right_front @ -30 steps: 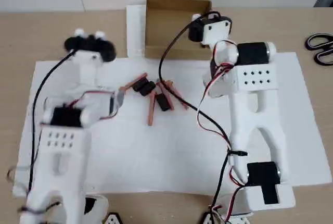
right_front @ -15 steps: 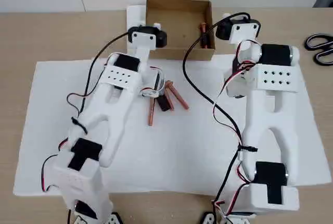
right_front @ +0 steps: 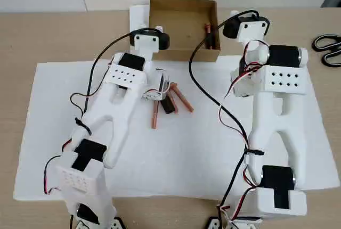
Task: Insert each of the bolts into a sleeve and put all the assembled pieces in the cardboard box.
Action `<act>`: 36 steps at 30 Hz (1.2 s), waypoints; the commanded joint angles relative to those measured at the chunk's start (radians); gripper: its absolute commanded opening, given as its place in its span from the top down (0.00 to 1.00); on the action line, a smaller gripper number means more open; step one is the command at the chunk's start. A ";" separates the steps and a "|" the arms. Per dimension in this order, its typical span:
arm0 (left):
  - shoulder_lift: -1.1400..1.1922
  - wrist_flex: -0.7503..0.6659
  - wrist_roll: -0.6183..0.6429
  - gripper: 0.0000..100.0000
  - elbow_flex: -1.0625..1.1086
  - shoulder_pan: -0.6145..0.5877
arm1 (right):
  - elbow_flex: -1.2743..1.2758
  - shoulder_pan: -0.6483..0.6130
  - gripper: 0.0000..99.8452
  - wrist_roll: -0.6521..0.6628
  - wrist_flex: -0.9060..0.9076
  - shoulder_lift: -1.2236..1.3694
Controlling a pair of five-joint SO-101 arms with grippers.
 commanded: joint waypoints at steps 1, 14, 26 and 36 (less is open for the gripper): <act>-0.008 0.002 0.006 0.86 -0.012 -0.003 | -0.005 0.004 0.99 -0.008 -0.013 -0.053; -0.006 -0.037 0.006 0.86 0.044 0.003 | -0.005 0.004 0.99 -0.008 -0.013 -0.053; 0.058 -0.072 0.008 0.86 0.071 0.003 | -0.005 0.004 0.99 -0.008 -0.013 -0.053; 0.086 -0.100 0.008 0.86 0.048 0.005 | -0.005 0.004 0.99 -0.008 -0.013 -0.051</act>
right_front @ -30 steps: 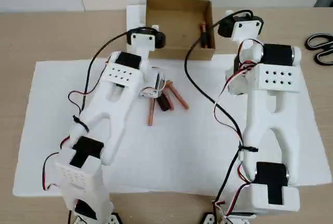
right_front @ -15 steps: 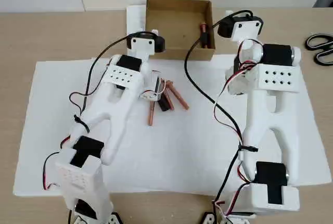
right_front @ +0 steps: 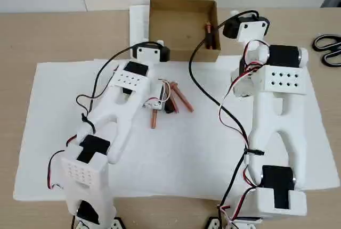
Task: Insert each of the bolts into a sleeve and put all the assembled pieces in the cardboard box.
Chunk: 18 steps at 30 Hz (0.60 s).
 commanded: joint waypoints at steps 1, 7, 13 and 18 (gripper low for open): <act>0.005 -0.025 0.006 0.86 -0.035 0.003 | -0.005 0.004 0.99 -0.008 -0.013 -0.051; 0.043 -0.037 0.006 0.86 -0.035 0.009 | -0.005 0.004 0.99 -0.008 -0.013 -0.051; 0.040 -0.037 0.000 0.96 -0.036 0.063 | -0.005 0.004 0.99 -0.008 -0.013 -0.051; 0.038 -0.029 -0.002 0.99 -0.036 0.094 | -0.005 0.004 0.99 -0.008 -0.013 -0.051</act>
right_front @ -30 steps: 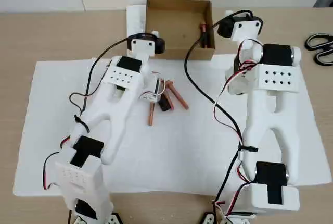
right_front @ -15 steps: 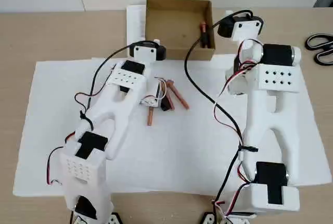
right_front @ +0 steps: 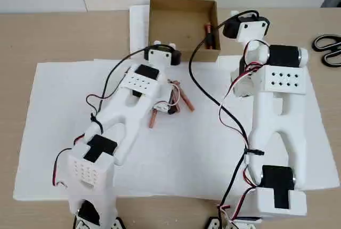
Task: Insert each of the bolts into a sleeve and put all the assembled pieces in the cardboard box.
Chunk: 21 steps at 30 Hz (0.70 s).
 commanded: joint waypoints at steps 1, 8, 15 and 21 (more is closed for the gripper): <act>-0.005 -0.011 -0.006 0.99 -0.021 0.018 | -0.005 0.004 0.99 -0.008 -0.013 -0.051; -0.135 0.074 -0.012 0.99 -0.087 0.018 | -0.005 0.004 0.99 -0.008 -0.013 -0.051; -0.262 0.133 -0.107 0.99 -0.117 0.014 | -0.005 0.002 0.99 -0.009 -0.013 -0.051; -0.361 0.183 -0.157 0.99 -0.119 0.000 | -0.005 -0.015 0.99 -0.005 -0.004 -0.061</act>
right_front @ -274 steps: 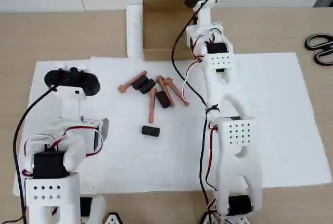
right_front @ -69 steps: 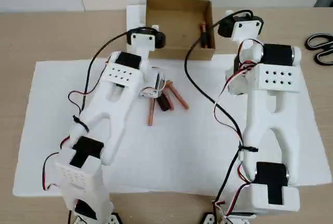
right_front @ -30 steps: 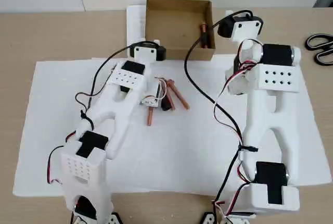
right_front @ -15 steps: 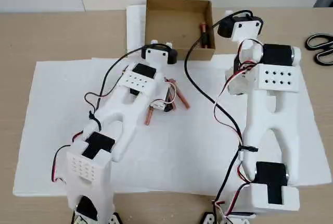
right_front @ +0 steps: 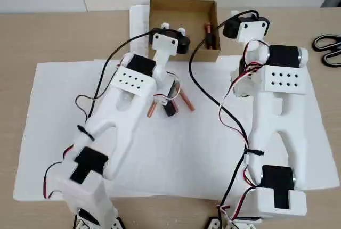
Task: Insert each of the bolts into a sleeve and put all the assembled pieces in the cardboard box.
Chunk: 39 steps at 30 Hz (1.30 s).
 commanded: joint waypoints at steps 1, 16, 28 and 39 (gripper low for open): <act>-0.144 0.026 -0.020 0.99 -0.051 -0.014 | -0.005 -0.022 0.99 -0.003 -0.002 -0.061; -0.491 0.061 -0.020 0.99 -0.045 -0.103 | -0.005 -0.136 1.00 -0.005 -0.001 -0.383; -0.646 0.061 -0.017 0.99 -0.045 -0.112 | 0.175 -0.147 1.00 -0.008 0.101 -0.648; -0.660 0.084 -0.015 0.99 0.008 -0.109 | 0.830 -0.205 1.00 -0.008 -0.294 -1.102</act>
